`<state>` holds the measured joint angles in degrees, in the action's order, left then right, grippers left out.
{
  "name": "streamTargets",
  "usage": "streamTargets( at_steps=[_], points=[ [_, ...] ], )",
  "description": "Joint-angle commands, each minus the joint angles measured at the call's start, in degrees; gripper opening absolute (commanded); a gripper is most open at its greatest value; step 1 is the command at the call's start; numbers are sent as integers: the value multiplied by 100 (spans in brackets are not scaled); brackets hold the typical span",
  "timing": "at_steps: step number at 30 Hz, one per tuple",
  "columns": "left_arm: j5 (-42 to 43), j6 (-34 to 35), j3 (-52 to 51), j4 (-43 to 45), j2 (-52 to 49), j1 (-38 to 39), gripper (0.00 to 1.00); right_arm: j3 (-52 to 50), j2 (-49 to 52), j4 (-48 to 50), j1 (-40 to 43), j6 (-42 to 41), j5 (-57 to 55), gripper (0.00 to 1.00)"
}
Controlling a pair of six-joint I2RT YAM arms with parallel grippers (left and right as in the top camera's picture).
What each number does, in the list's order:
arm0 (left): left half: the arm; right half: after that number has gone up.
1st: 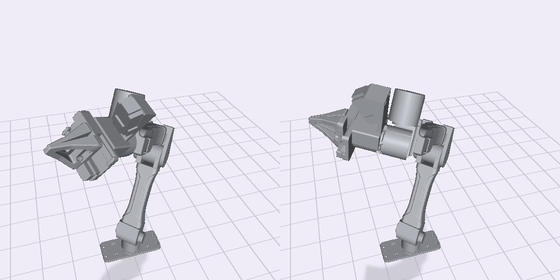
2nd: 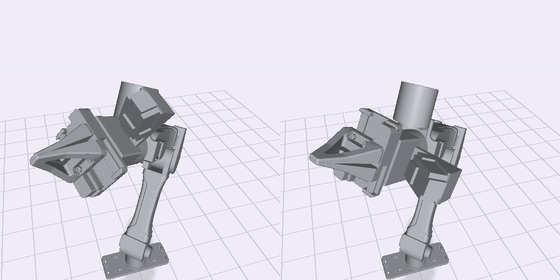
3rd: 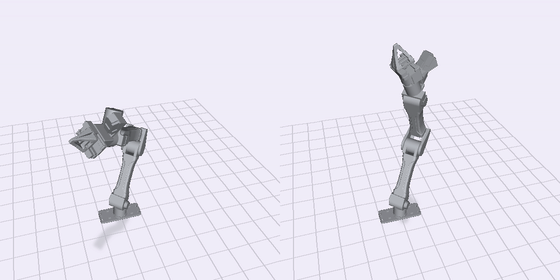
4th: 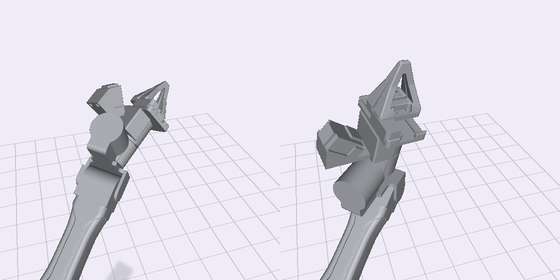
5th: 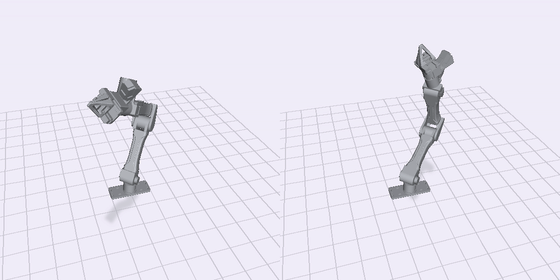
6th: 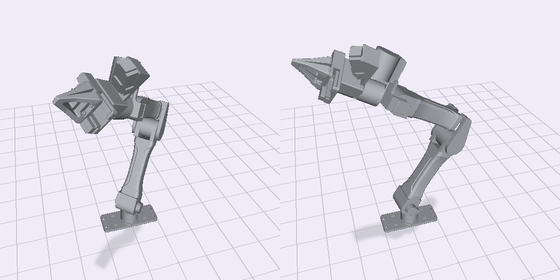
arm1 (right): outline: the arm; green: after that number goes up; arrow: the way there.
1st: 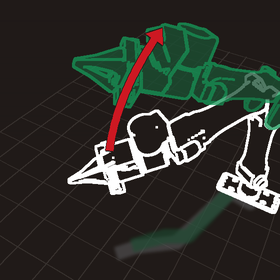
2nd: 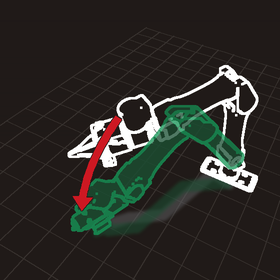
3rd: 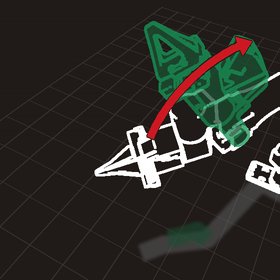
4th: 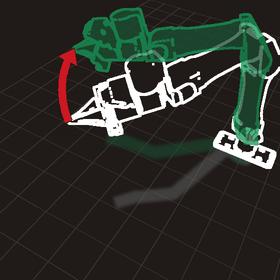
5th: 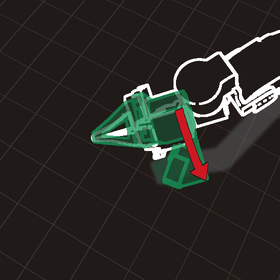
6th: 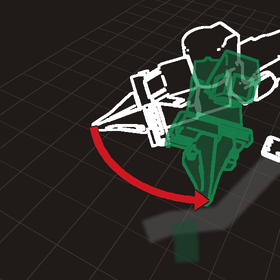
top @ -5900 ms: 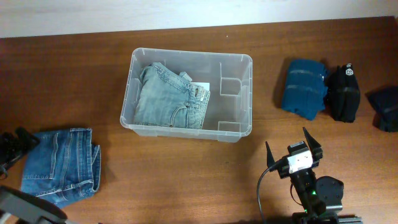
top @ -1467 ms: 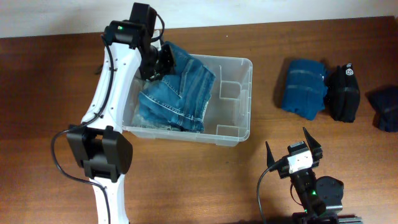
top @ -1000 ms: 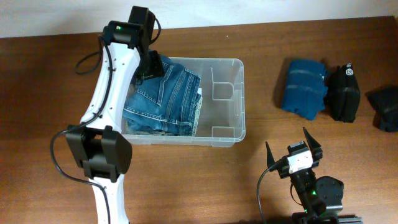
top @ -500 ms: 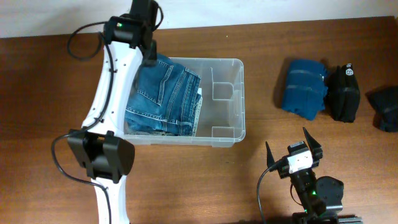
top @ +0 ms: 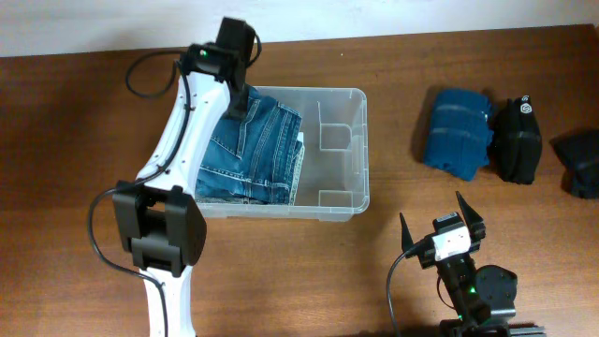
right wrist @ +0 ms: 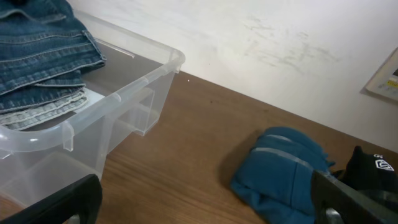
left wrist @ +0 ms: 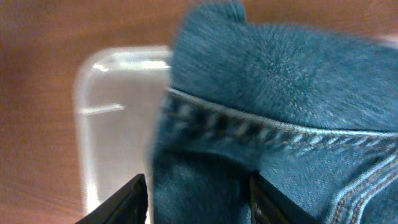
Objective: Pack container
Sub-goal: 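Lower the dark-wash jeans onto the light jeans and release, then raise the left gripper away to the upper left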
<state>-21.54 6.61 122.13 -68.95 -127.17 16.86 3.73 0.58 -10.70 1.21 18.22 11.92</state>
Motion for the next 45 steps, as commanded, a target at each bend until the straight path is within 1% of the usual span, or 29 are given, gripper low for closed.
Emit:
streamTargets(
  at_steps=[1, 3, 8, 12, 14, 17, 18, 19, 21, 24, 30, 33, 36, 37, 41, 45],
  points=[
    [-81, -94, -894, 391, 129, -50, 52, -31, -37, -33, 42, 20, -11, 98],
    [-199, -94, -1333, 654, 129, -52, 52, -31, -37, -33, 42, 20, -11, 98],
    [-531, -90, -1720, 855, 129, -116, 53, -31, -37, -33, 42, 20, -11, 98],
    [-483, -85, -1829, 890, 129, -278, 53, -31, -37, -33, 42, 20, -11, 98],
    [-457, 70, -1908, 890, 129, -398, 53, -31, -37, -33, 42, 20, -11, 98],
    [-173, 166, -1950, 885, 129, -520, 54, -31, -37, -33, 42, 20, -9, 98],
    [-129, 166, -1928, 874, 131, -551, 55, -31, -37, -33, 42, 20, -11, 98],
    [-116, 166, -1853, 802, 140, -570, 60, -31, -37, -33, 42, 20, -11, 98],
    [-118, 166, -1600, 577, 142, -579, 62, -31, -37, -33, 42, 20, -11, 99],
    [-111, 166, -929, 74, 162, -577, 65, -31, -37, -33, 42, 20, -11, 98],
    [321, 166, 990, -1156, 164, -586, 73, -31, -37, -33, 42, 17, -11, 98],
    [507, 166, 1895, -1696, 164, -658, 81, -31, -37, -33, 42, 20, -11, 98],
    [719, 166, 2616, -2076, 164, -800, 87, -31, -37, -33, 42, 20, -11, 98],
    [841, 166, 2905, -2212, 164, -914, 93, -31, -37, -33, 42, 20, -11, 98],
    [1185, 166, 3285, -2387, 164, -1316, 99, -31, -37, -33, 42, 20, -11, 98],
    [1537, 166, 3211, -2374, 162, -1797, 99, -31, -37, -28, 42, 22, -11, 98]
  ],
)
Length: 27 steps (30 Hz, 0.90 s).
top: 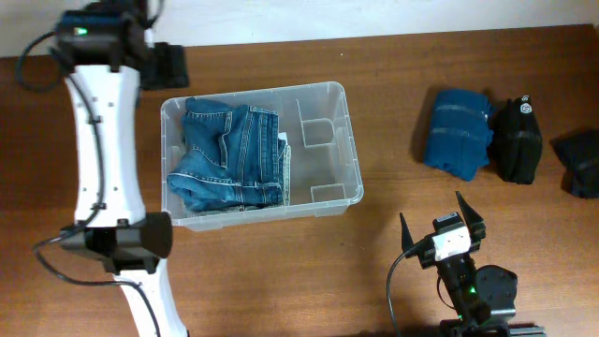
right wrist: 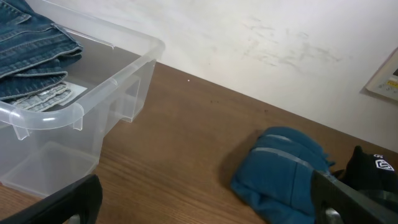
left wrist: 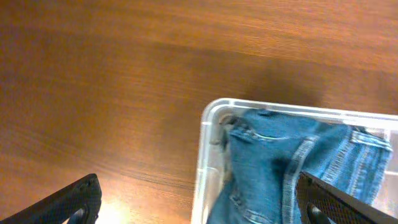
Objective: Pack container
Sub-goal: 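Raise the left gripper away to the upper left, then move the right gripper to the teal garment and grasp it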
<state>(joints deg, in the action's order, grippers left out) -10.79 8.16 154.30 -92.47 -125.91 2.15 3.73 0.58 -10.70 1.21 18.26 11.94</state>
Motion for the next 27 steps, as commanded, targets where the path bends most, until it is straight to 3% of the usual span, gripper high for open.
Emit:
streamTargets(
  at_steps=[1, 4, 8, 16, 22, 27],
  points=[
    [553, 11, -13, -26, 35, -426, 99, -31, -37, -31, 37, 17, -13, 98],
    [778, 11, -15, -50, 35, -664, 99, -31, -37, 55, 37, 13, -498, 98],
    [826, 11, -15, -83, 35, -905, 99, -31, -37, -44, 37, -142, -26, 98],
    [804, 9, -42, 24, 35, -1010, 99, 33, 20, 505, 37, -1615, 236, 98],
    [809, 9, -42, -2, 35, -1010, 99, 1499, 1117, 284, 42, -2072, -35, 98],
    [809, 9, -42, 2, 35, -1010, 99, 4240, 3875, -1491, 42, -2068, -17, 98]
  ],
)
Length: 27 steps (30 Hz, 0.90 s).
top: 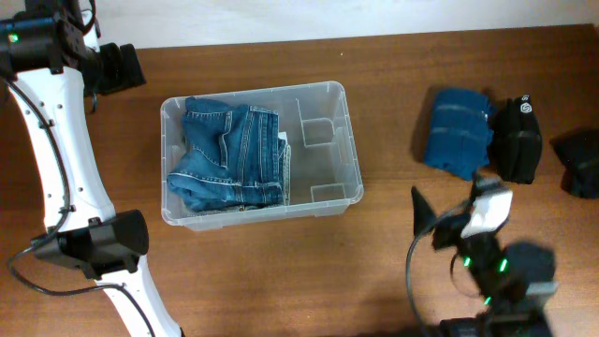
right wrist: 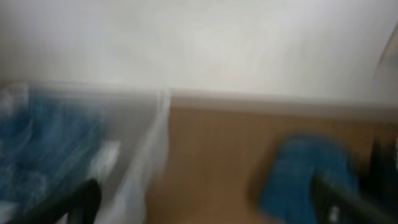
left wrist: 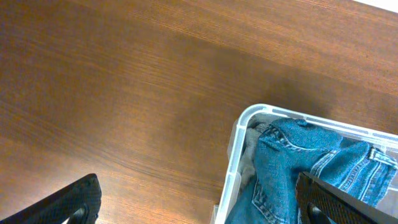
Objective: Pack container
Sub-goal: 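Move the right gripper to the teal garment and grasp it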
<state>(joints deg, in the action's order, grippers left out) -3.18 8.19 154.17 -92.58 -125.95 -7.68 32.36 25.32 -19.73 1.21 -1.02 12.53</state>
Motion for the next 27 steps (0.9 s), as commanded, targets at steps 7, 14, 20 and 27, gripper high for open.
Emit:
streamTargets(
  at_steps=[7, 14, 20, 27],
  points=[
    [48, 7, -28, -9, 39, -26, 99, 5071, 4937, -3375, 42, 286, -90, 98],
    [50, 7, -37, -13, 39, -26, 99, 5965, 6850, -3620, 264, 0, -588, 98],
    [48, 7, -37, -72, 39, -26, 99, 5965, 7805, -3707, 1102, -509, -654, 99],
    [44, 2, -37, -140, 39, -26, 99, 5963, 8376, -3683, 1397, -367, -708, 99]
  ],
)
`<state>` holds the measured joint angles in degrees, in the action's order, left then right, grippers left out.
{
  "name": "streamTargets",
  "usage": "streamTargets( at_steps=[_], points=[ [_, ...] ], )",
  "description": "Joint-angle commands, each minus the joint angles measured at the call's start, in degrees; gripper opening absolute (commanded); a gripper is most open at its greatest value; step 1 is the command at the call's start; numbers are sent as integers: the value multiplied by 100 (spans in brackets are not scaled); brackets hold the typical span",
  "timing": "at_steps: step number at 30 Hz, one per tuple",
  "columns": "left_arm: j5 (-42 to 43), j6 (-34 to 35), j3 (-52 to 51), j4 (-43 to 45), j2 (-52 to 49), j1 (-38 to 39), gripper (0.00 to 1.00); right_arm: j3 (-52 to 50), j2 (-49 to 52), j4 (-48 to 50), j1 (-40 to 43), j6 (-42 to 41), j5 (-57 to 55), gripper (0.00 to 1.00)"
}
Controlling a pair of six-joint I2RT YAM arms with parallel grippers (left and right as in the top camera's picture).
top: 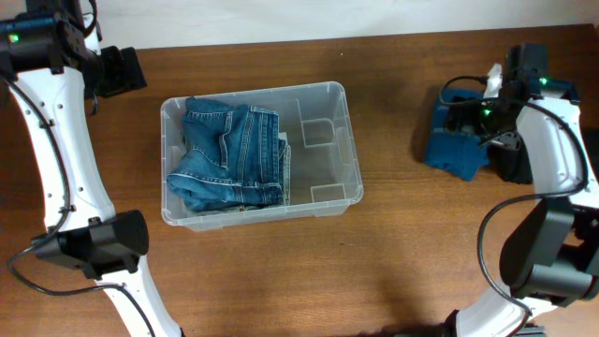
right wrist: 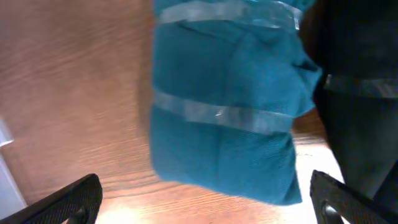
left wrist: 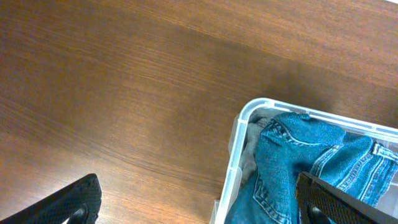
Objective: Pack container
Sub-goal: 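Move the right gripper to the teal garment and grasp it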
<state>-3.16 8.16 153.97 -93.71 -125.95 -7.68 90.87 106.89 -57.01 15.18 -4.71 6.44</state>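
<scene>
A clear plastic container (top: 323,192) stands left of the table's middle, with folded blue jeans (top: 229,154) in its left half; its right compartments hold nothing. My left gripper (top: 120,70) hangs open off the container's far-left corner, which shows as a rim (left wrist: 237,132) with the jeans (left wrist: 305,162) behind it; the left gripper (left wrist: 199,211) holds nothing. My right gripper (top: 471,105) is open above a folded teal garment (top: 457,136). That garment (right wrist: 224,112) fills the right wrist view, with the right gripper (right wrist: 205,208) open just over its near edge.
A black pouch (top: 519,140) lies touching the teal garment's right side and shows as a dark mass (right wrist: 360,93). Another dark item (top: 580,161) sits at the table's right edge. The white wall runs along the far edge.
My right arm was low near the table's front edge, its view blurred; now it reaches the far right and hangs open over the teal garment. The left arm has barely shifted.
My left gripper was down in the container against the jeans while the right arm rested at the front edge. Then the left gripper was open outside the far-left corner, the jeans lay in the container, and the container stood slightly further left. The right arm now hovers over the teal garment.
</scene>
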Motion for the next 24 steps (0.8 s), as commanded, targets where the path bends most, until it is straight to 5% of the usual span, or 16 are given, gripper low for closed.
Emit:
streamTargets(
  at_steps=[1, 14, 17, 24],
  points=[
    [42, 4, -17, -24, 37, -26, 99, 111, 254, 63, 0, 17, -103, 99],
    [42, 4, -17, -24, 28, -26, 99, 107, 988, 319, -11, -74, -109, 92],
    [42, 4, -17, -24, 28, -26, 99, 107, 1156, 332, -13, -70, -114, 79],
    [42, 4, -17, -24, 28, -26, 99, 48, 1532, 319, -15, -72, -111, 25]
  ],
)
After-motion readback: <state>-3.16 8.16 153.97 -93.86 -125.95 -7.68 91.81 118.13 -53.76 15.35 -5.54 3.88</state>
